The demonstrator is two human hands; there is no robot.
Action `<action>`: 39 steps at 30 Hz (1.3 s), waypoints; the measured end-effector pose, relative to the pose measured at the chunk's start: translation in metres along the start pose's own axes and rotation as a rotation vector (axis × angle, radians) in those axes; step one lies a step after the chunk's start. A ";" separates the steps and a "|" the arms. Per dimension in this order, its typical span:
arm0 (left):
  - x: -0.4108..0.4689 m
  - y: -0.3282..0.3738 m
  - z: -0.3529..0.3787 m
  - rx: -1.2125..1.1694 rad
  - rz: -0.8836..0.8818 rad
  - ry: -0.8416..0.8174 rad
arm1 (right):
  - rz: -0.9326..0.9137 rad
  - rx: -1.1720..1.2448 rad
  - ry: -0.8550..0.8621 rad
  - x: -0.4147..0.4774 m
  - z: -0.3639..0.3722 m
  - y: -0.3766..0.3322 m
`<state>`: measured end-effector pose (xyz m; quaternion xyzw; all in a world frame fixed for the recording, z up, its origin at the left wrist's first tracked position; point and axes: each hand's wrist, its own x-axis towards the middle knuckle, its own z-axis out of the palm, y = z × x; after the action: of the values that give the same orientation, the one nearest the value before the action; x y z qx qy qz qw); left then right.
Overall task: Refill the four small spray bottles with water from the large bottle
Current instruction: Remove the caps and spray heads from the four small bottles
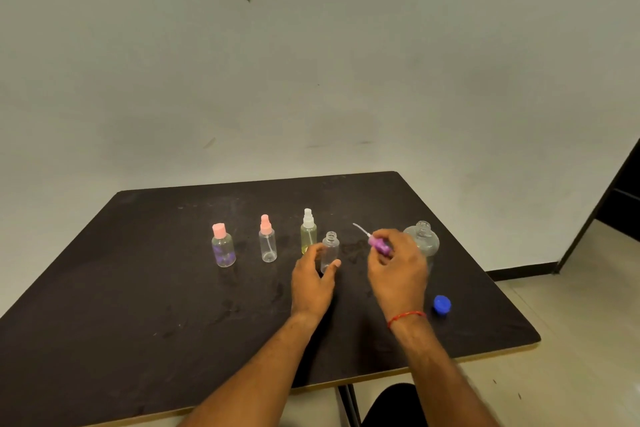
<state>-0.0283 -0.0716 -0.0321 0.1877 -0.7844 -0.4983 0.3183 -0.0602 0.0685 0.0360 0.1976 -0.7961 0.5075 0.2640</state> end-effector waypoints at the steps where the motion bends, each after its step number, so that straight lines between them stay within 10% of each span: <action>1: 0.002 -0.001 0.003 0.001 -0.008 0.034 | 0.010 -0.039 -0.023 -0.007 0.006 0.005; 10: 0.023 0.005 0.030 0.026 -0.103 0.028 | 0.141 -0.406 -0.246 -0.016 0.038 0.022; 39: 0.053 0.008 0.052 0.043 -0.107 -0.022 | 0.373 -0.450 -0.331 0.021 0.074 0.035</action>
<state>-0.1026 -0.0661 -0.0245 0.2306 -0.7872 -0.4995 0.2785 -0.1130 0.0141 -0.0015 0.0648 -0.9427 0.3196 0.0708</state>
